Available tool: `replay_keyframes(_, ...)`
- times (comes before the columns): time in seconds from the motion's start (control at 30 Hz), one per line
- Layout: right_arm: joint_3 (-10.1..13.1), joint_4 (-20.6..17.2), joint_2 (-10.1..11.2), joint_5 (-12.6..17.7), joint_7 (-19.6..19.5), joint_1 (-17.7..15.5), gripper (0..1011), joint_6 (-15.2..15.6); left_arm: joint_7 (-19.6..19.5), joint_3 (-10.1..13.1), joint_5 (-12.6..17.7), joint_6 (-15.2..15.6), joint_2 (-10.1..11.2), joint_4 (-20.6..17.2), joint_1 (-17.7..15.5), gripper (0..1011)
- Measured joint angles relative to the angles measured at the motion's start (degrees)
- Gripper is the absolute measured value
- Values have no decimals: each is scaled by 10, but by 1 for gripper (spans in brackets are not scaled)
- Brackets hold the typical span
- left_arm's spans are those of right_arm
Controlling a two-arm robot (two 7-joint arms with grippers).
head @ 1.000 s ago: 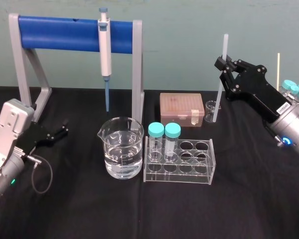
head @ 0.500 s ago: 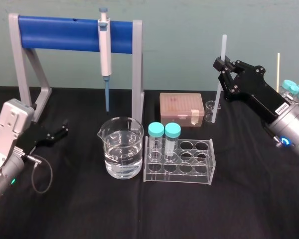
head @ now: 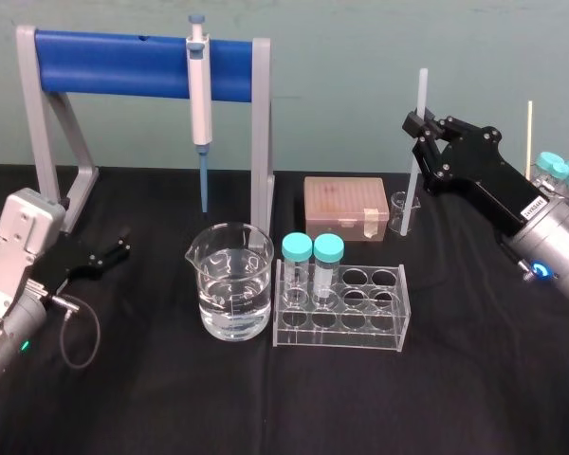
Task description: Pick up the stirring rod with one hand, then place it down.
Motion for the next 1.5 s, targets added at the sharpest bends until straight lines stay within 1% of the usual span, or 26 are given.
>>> replay_keyframes(1.5, 0, -10, 3, -1, 2, -7, 69, -4, 0, 0, 0, 0, 0, 0, 0, 1000)
